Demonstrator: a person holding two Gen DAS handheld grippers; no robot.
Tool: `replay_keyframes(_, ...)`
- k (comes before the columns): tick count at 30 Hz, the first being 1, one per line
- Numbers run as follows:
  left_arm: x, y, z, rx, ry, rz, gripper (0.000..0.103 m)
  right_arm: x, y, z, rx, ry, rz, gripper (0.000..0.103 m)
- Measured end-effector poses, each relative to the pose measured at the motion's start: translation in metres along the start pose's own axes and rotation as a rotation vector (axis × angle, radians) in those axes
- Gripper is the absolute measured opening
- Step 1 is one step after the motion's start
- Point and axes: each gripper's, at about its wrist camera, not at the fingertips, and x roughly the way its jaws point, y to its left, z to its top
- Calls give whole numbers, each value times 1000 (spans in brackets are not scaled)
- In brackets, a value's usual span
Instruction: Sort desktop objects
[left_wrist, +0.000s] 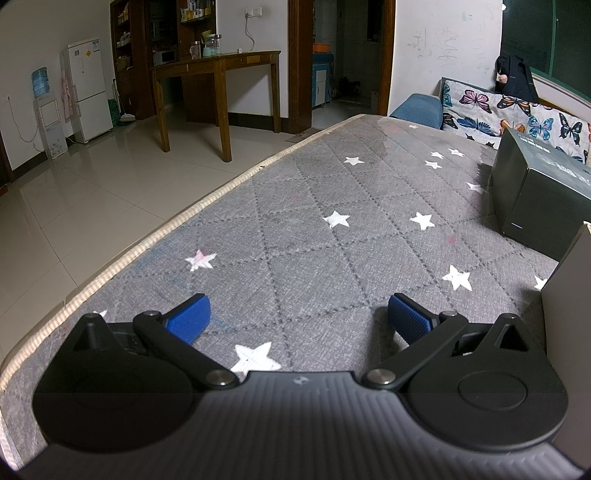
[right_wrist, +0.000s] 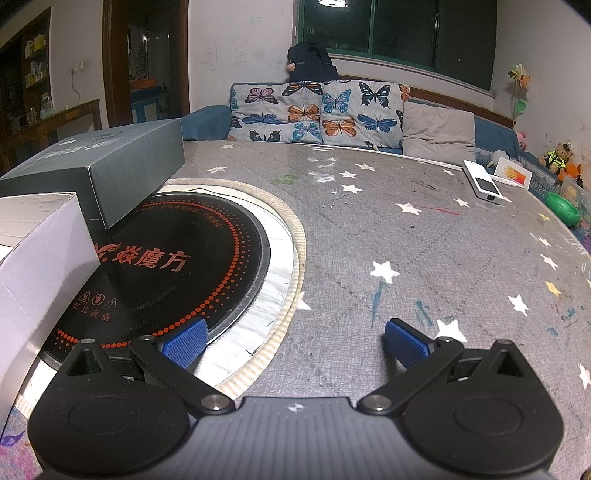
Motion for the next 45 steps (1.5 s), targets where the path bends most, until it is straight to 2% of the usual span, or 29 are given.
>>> replay_keyframes(12, 0, 0, 0, 0, 1, 0, 103, -1, 1, 0, -1, 2, -8, 103)
replay_keyframes(33, -9, -3, -5, 36, 9, -15, 103, -15, 14, -1, 102, 38, -100, 103)
replay_keyframes(45, -36, -7, -7, 60, -7, -14, 103, -30, 32, 1, 53, 19, -166, 103)
